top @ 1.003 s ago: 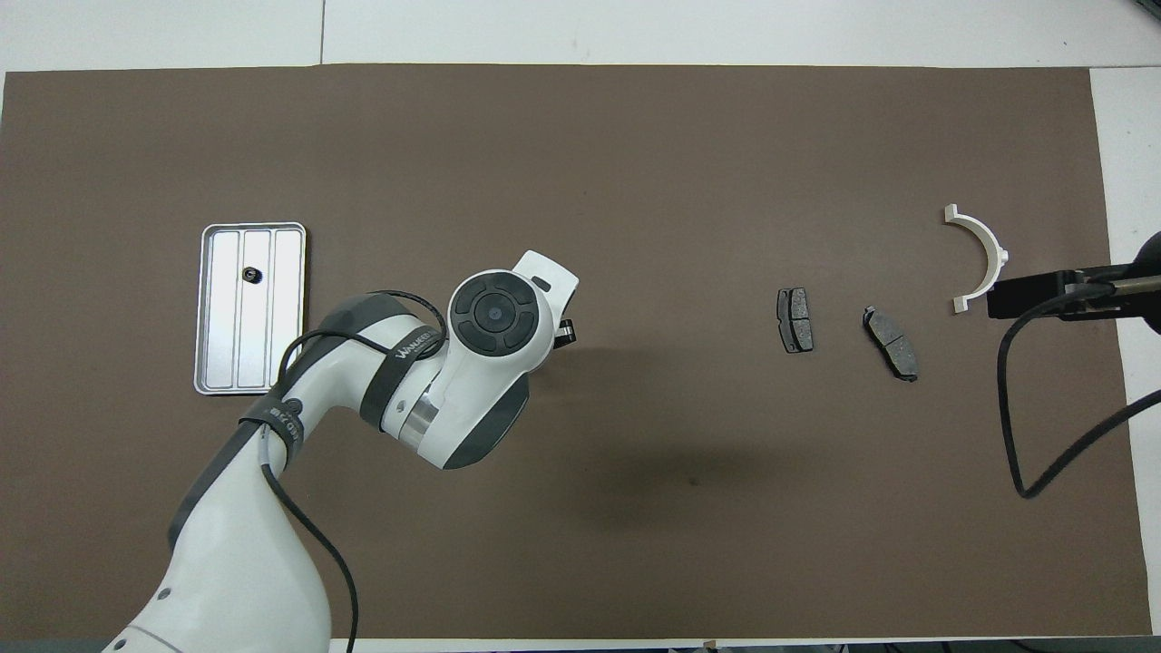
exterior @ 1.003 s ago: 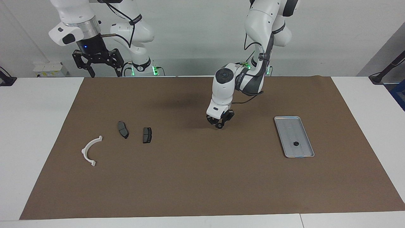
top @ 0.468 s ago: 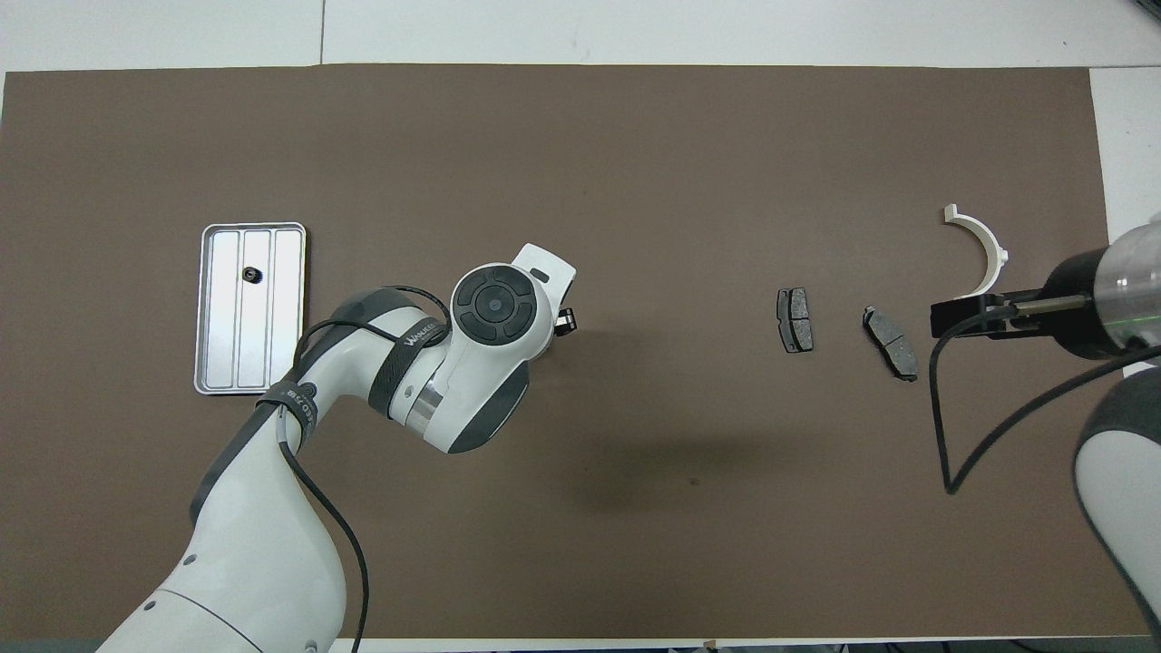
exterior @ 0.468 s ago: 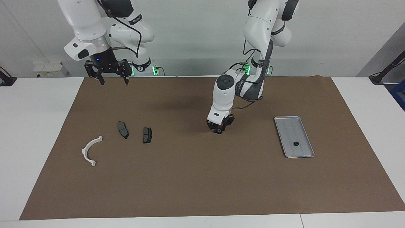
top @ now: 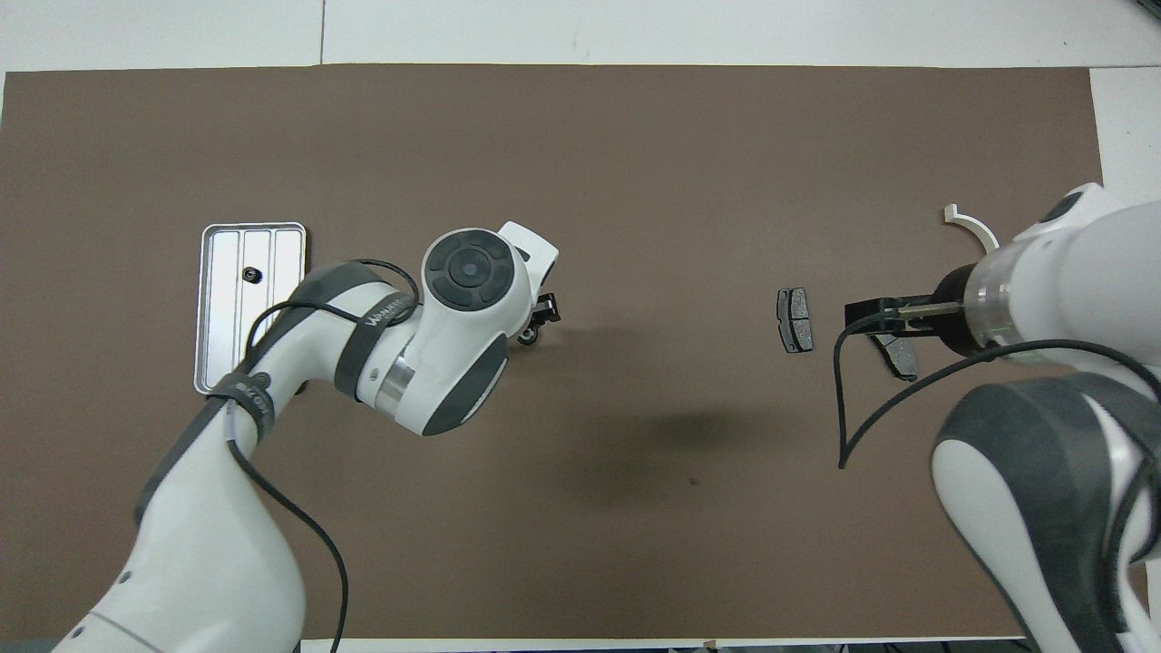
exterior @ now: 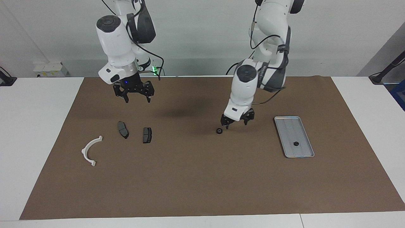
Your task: Place bearing gear from tray to pile
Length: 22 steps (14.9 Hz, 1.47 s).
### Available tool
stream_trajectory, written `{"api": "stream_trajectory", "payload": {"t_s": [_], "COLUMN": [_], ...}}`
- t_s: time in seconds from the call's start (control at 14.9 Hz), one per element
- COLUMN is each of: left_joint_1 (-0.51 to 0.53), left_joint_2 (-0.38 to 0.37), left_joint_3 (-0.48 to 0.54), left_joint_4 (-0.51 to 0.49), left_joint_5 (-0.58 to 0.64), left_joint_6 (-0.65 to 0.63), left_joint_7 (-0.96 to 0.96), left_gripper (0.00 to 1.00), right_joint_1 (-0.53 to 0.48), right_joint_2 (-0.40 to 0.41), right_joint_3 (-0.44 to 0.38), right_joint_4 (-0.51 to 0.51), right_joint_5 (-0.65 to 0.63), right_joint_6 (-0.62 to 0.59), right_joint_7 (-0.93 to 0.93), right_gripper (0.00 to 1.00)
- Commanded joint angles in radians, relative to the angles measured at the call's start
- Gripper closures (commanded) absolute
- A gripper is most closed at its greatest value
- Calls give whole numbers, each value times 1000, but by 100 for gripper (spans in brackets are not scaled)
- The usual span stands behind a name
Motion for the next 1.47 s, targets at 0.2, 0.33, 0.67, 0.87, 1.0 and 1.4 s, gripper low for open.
{"api": "stream_trajectory", "payload": {"t_s": [0.2,0.33,0.67,0.87,1.0,1.4], "left_joint_1": [334,337,356,382,394,391], "left_joint_2": [-8,46,62,74,89,132], "left_joint_3": [-14,-13,-13,-13,-13,-14], "left_joint_4": [-77,-99,-176,-174,-176,-172], "left_joint_5": [-10,-12,-10,-10,-10,-12], "left_joint_6": [105,186,297,306,337,396], "left_joint_7": [484,484,493,541,553,550], "left_gripper": [1,2,9,9,10,14], "right_joint_1": [179,233,400,426,472,486], "right_joint_2": [235,315,491,592,632,668], "right_joint_3": [-4,-4,-7,-4,-5,-4], "right_joint_4": [30,81,289,455,483,505], "right_joint_5": [19,7,-105,-173,-170,-175], "right_joint_6": [233,264,186,109,104,118], "right_joint_7": [361,499,728,822,826,857], "right_gripper": [0,0,0,0,0,0]}}
